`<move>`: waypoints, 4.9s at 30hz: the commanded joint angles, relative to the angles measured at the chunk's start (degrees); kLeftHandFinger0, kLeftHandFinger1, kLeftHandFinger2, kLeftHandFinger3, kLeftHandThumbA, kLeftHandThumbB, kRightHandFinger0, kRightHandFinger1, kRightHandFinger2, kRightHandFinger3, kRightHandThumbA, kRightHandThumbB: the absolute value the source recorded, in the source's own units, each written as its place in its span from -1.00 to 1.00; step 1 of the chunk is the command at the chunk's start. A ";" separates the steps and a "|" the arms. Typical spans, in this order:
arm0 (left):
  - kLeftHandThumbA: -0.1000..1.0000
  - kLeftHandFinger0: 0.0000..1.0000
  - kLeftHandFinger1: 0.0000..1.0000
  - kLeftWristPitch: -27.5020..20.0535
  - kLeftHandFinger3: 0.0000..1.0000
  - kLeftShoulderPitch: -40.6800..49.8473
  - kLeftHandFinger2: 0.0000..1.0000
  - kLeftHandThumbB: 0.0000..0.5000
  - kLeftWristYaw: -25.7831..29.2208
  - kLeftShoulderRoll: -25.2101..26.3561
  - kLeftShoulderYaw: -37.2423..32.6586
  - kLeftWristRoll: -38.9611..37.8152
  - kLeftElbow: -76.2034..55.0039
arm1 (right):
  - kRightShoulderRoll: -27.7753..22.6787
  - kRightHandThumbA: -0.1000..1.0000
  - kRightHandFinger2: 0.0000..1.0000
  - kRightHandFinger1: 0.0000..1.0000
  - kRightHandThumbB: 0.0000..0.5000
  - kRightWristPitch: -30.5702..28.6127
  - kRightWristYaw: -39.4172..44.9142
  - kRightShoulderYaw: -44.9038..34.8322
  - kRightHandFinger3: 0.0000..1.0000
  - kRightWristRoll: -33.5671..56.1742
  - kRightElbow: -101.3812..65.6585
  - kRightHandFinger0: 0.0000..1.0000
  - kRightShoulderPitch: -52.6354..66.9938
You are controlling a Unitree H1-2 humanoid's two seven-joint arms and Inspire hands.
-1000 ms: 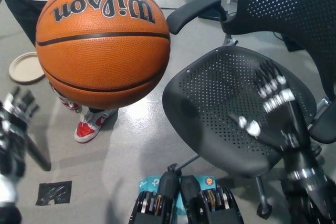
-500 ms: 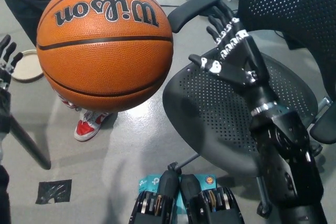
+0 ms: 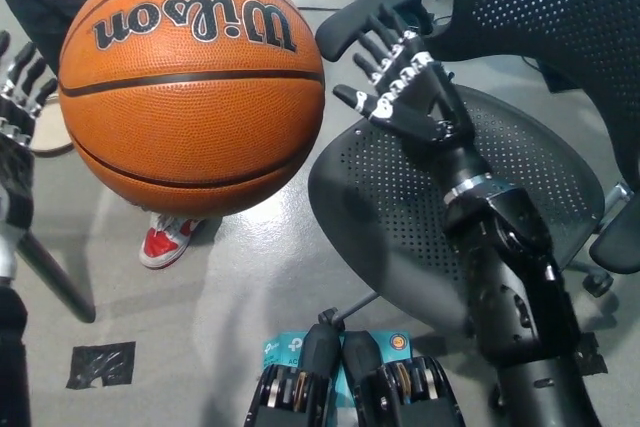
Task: The robot grabs the basketball from a person using both hands and then drops it on the black chair in the front
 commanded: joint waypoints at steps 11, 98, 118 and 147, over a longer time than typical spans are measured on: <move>1.00 1.00 1.00 -0.28 1.00 -1.73 1.00 -0.26 0.42 -0.53 -2.30 1.86 -1.65 | 4.36 1.00 1.00 1.00 0.88 5.48 7.84 -3.74 1.00 13.01 -5.48 1.00 -2.11; 1.00 1.00 1.00 8.63 1.00 -28.98 1.00 -0.34 11.75 -14.10 -26.95 27.12 16.44 | 2.14 1.00 1.00 1.00 -0.19 -4.75 -16.35 7.15 1.00 -9.35 -5.11 1.00 -11.02; 1.00 1.00 1.00 -4.28 1.00 -44.51 1.00 -0.30 12.35 -23.02 -26.24 24.87 56.52 | -4.03 1.00 1.00 1.00 -0.37 -5.58 -12.83 -4.90 1.00 -0.23 5.92 1.00 -11.17; 1.00 1.00 1.00 -5.29 1.00 -53.33 1.00 -0.14 9.36 -22.73 -29.17 25.08 80.71 | -11.52 1.00 1.00 1.00 -0.59 -15.66 -33.66 -5.65 1.00 -19.86 19.52 1.00 -10.24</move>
